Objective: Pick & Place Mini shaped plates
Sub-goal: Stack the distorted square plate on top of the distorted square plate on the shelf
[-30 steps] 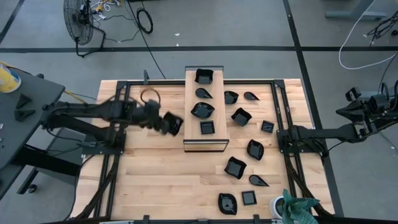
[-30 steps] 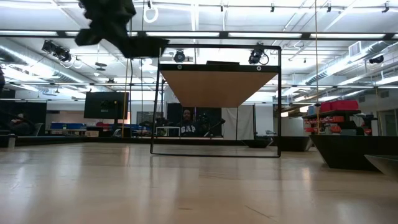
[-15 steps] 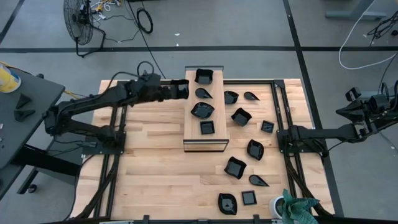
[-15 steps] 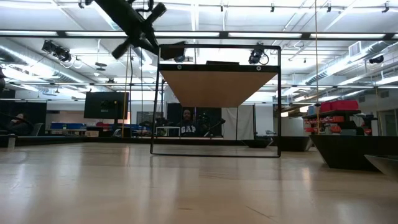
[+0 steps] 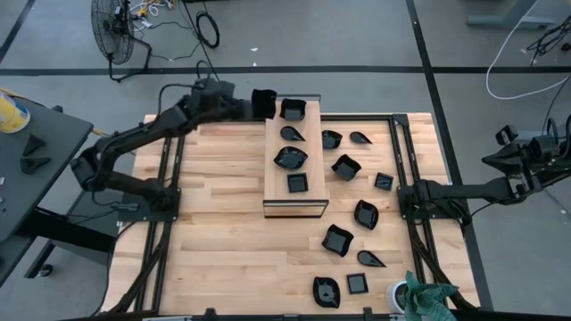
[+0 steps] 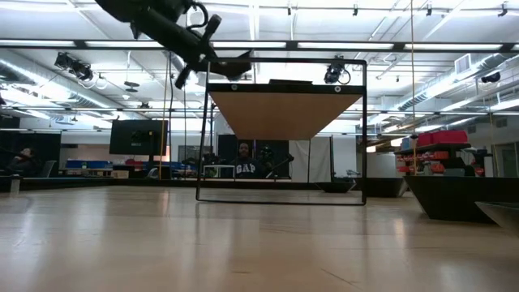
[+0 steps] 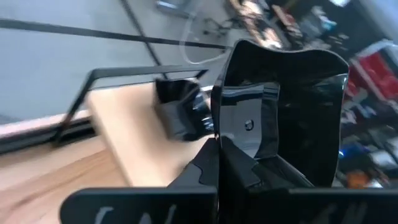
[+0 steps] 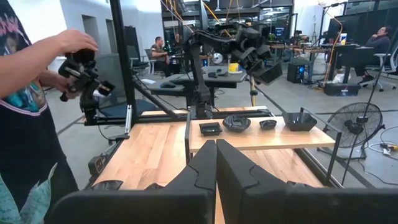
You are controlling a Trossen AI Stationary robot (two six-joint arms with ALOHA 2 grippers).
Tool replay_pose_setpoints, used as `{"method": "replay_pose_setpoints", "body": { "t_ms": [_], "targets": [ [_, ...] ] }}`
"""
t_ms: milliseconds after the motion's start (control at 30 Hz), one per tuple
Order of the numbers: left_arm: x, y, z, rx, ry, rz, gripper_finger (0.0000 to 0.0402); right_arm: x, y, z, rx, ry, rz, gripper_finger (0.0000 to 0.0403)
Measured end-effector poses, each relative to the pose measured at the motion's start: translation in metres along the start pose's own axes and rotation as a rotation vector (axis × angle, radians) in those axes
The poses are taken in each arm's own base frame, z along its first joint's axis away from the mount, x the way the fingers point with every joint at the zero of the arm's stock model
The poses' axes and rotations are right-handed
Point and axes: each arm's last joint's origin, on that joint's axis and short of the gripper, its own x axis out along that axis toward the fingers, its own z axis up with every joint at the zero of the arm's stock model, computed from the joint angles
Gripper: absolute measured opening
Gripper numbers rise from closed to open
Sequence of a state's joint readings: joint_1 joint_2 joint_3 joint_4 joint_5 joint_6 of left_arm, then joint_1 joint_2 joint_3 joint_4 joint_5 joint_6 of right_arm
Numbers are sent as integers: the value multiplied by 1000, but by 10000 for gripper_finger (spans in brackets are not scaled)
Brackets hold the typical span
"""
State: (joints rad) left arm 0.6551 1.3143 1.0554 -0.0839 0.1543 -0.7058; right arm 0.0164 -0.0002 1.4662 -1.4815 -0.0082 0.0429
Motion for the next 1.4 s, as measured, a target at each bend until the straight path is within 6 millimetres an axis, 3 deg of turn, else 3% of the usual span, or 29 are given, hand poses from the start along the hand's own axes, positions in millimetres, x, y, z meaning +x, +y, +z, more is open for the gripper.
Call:
{"method": "replay_pose_setpoints", "body": {
  "t_ms": [267, 567, 900, 1400],
  "targets": [
    [26, 14, 11, -47, 0, -101, 1, 0, 0, 0, 0, 0, 0, 10],
    [61, 3, 36, -88, -5, -156, 2, 0, 0, 0, 0, 0, 0, 10],
    [110, 19, 26, -271, 173, -181, 2, 0, 0, 0, 0, 0, 0, 10],
    [114, 35, 15, -312, 228, -18, 2, 0, 0, 0, 0, 0, 0, 10]
  ]
}}
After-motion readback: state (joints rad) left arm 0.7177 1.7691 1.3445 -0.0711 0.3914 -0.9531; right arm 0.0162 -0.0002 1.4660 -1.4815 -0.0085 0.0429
